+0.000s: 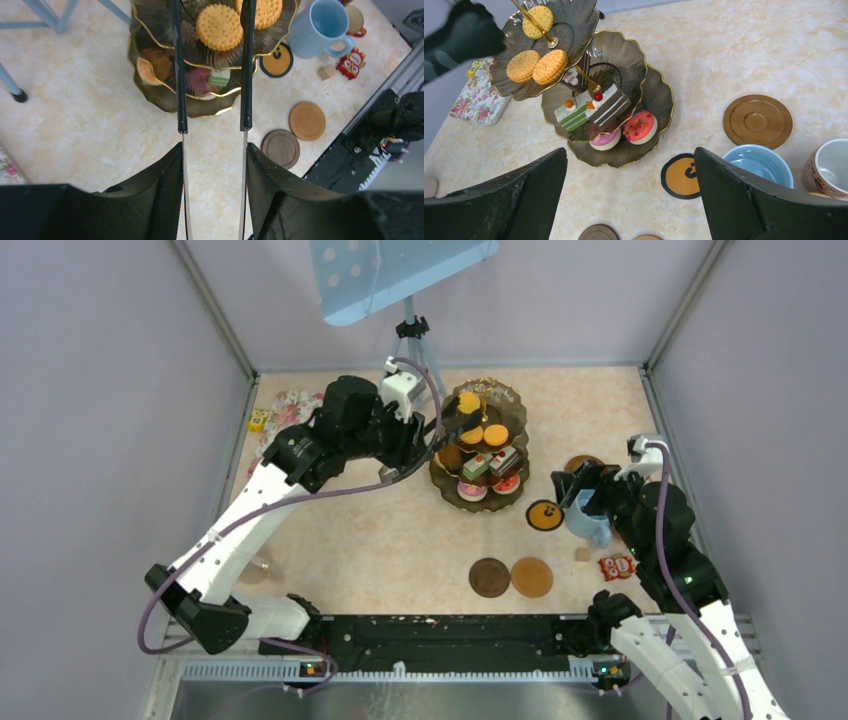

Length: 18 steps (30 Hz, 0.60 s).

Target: Serve the afternoon tea

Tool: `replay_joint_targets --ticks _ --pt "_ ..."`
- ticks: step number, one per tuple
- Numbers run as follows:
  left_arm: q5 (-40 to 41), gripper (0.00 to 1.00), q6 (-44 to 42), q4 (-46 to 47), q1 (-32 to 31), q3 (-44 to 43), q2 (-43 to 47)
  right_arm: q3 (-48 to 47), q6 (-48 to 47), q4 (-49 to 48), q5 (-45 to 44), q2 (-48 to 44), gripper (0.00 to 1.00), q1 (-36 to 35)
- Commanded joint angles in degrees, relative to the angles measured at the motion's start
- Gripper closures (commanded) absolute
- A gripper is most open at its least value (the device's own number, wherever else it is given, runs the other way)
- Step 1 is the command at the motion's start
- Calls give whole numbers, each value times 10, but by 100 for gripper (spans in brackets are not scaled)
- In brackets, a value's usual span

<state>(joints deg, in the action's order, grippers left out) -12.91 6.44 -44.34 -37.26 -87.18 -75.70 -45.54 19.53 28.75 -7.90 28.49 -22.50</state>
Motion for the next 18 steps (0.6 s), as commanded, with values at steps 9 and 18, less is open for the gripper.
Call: replay_joint_targets --ticks 9,18 --pt "283 51 18 118 -1 132 214 -23 -8 -1 -14 4 5 -6" --pt "493 53 117 144 -1 327 296 -14 -9 -12 -5 8 5 -7"
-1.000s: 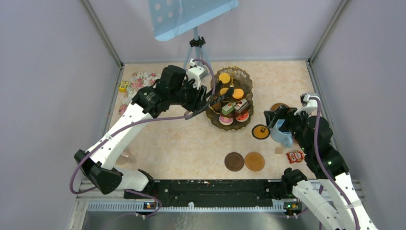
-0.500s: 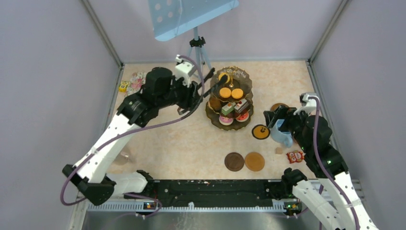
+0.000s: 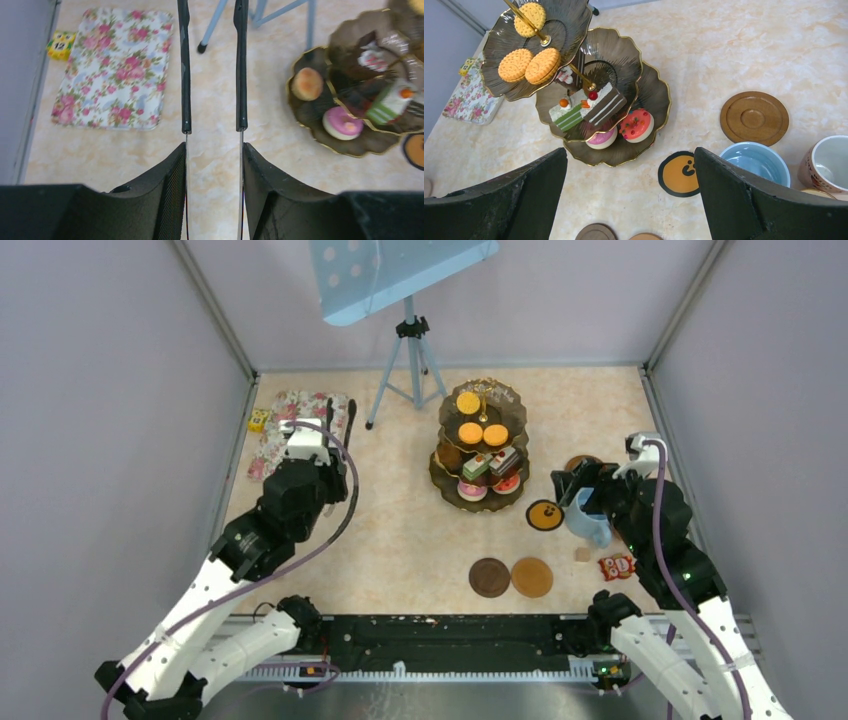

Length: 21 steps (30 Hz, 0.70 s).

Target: Serve the afternoon tea

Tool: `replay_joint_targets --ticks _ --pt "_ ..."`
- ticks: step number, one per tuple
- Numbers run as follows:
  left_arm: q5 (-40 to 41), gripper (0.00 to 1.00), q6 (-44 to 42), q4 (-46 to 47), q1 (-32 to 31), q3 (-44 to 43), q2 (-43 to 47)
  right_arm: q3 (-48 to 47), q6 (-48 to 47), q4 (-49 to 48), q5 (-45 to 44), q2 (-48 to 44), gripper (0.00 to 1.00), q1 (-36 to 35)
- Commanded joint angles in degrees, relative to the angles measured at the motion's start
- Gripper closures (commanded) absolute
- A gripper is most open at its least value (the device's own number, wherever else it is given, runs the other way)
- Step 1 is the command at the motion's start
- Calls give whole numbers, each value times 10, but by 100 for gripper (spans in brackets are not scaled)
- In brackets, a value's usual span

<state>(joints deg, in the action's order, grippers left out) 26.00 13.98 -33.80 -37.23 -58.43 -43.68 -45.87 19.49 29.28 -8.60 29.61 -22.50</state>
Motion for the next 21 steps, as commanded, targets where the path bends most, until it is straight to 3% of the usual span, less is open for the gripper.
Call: replay_joint_targets --ticks 1,4,9,12,21 --pt "118 54 43 43 -1 53 -39 -11 -9 -19 5 -1 5 -7" --pt "138 52 -2 102 18 100 -71 -10 -8 -21 9 -4 5 -6" --pt "-40 51 -37 242 179 159 -119 12 -3 -30 12 -23 5 -6" --pt "-84 51 -15 274 252 147 -171 17 -1 -34 17 -21 5 -6" --pt "-98 52 -49 321 332 76 -403 13 -13 -19 4 -26 4 -7"
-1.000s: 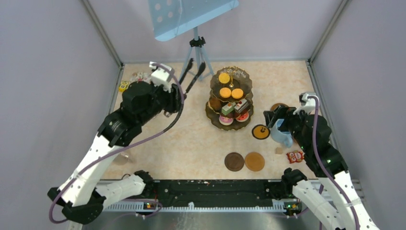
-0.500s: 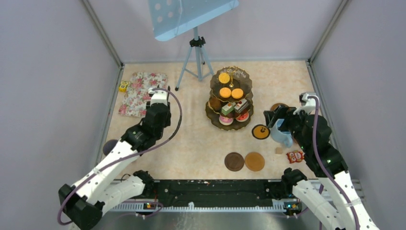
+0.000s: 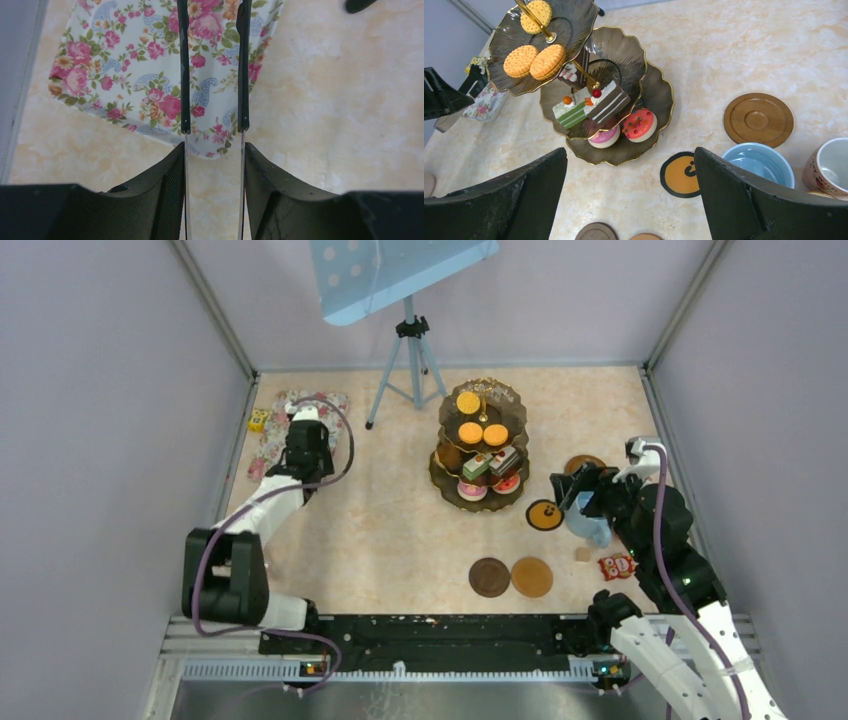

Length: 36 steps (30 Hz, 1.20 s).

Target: Serve the afternoon tea

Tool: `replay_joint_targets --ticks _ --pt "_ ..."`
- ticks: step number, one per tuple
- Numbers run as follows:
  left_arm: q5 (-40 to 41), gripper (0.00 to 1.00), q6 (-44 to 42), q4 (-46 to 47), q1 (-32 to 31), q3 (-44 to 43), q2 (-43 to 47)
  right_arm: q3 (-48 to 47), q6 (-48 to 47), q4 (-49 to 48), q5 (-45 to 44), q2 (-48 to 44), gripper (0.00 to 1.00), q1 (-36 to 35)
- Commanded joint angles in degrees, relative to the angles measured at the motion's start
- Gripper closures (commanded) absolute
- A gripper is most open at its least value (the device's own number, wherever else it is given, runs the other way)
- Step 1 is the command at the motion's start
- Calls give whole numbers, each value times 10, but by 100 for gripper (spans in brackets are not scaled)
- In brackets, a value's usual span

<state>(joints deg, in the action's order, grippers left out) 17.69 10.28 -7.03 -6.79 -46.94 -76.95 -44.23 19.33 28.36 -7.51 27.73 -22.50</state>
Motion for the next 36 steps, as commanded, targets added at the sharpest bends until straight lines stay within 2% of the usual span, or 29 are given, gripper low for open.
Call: replay_joint_targets --ticks 1,4,7,9,13,16,19,20,22,26,27,30,33,36 --pt "-17 52 0 52 41 -44 -87 -4 -11 -8 -8 -9 4 -6" --pt "-76 49 37 52 88 -48 -115 -3 -8 -5 -11 -15 4 -7" --pt "-127 44 38 32 103 -65 -149 2 -2 -5 -10 -18 4 -6" --pt "-128 41 42 19 104 -70 -170 8 7 -5 -3 -18 4 -6" --pt "-127 27 58 9 107 -69 -186 17 25 -6 21 -15 4 -7" --pt "-119 22 65 -20 107 -90 -188 11 28 8 25 -9 5 -6" --pt "-123 18 72 -50 106 -113 -166 0 31 26 26 3 4 -7" --pt "-125 8 74 -60 106 -117 -152 -4 33 32 27 10 5 -7" --pt "-129 2 76 -77 105 -122 -116 -13 39 46 28 23 5 -6" --pt "-172 1 80 -105 100 -109 -27 -22 52 59 33 51 6 -6" --pt "-209 1 80 -108 94 -99 -4 -22 55 59 34 59 6 -7" --pt "-287 1 83 -103 29 -55 66 -23 64 53 40 79 6 -7" --pt "-356 1 69 -88 -118 -1 125 -22 73 32 47 96 6 -7" --pt "-343 1 85 -61 -251 60 179 -27 81 16 51 107 6 -7"
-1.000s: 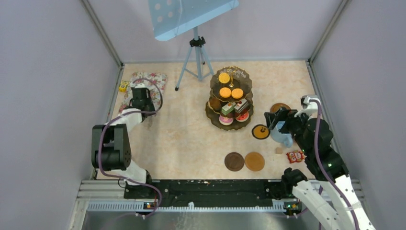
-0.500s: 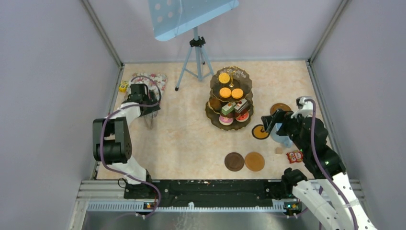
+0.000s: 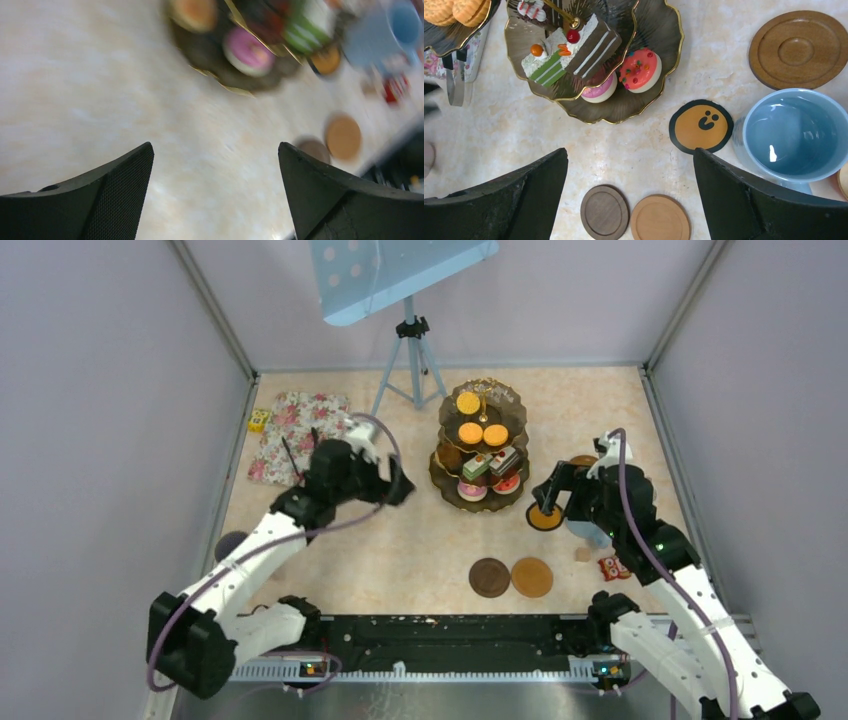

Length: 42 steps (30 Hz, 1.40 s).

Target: Serve the afternoon tea

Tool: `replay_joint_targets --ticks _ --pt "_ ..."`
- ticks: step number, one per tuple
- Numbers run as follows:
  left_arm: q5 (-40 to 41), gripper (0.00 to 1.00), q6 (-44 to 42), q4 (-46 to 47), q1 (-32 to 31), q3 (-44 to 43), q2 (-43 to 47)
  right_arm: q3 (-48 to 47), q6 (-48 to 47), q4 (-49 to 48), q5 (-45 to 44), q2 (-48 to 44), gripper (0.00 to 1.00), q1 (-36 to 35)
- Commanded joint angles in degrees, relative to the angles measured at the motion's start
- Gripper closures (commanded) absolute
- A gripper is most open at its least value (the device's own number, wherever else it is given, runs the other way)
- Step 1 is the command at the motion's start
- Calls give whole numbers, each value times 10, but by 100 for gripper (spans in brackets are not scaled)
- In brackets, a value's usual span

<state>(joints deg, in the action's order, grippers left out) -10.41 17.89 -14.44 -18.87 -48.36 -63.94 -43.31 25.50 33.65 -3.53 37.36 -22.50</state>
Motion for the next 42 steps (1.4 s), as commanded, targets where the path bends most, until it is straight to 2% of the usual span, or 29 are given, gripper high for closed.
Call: replay_joint_targets --ticks 1,5,9,14,16,22,26,33,35,39,42 --pt "-54 1 14 27 -172 94 62 -37 22 -40 11 13 7 -6" --pt "4 1 35 52 -314 128 47 -35 37 -55 13 19 7 -7" --pt "72 6 34 53 -433 82 -71 -33 49 -57 21 18 8 -6" --pt "259 15 39 -1 -532 -27 -229 -29 62 -42 14 -3 9 -7" --pt "320 16 45 -7 -558 -55 -274 -26 65 -37 10 -13 9 -6" --pt "365 23 65 -19 -570 -113 -369 -35 59 -19 9 -23 10 -7" --pt "393 35 74 -59 -570 -145 -412 -42 51 -13 2 -25 10 -7" --pt "475 43 159 -152 -564 -81 -401 -44 38 -9 -10 -31 9 -7" --pt "488 46 186 -177 -548 -58 -387 -41 35 -12 -10 -30 9 -6" --pt "469 46 197 -179 -475 -19 -356 -34 32 -27 -8 -22 9 -6" --pt "468 41 209 -190 -415 -11 -332 -32 30 -33 -7 -16 9 -7"
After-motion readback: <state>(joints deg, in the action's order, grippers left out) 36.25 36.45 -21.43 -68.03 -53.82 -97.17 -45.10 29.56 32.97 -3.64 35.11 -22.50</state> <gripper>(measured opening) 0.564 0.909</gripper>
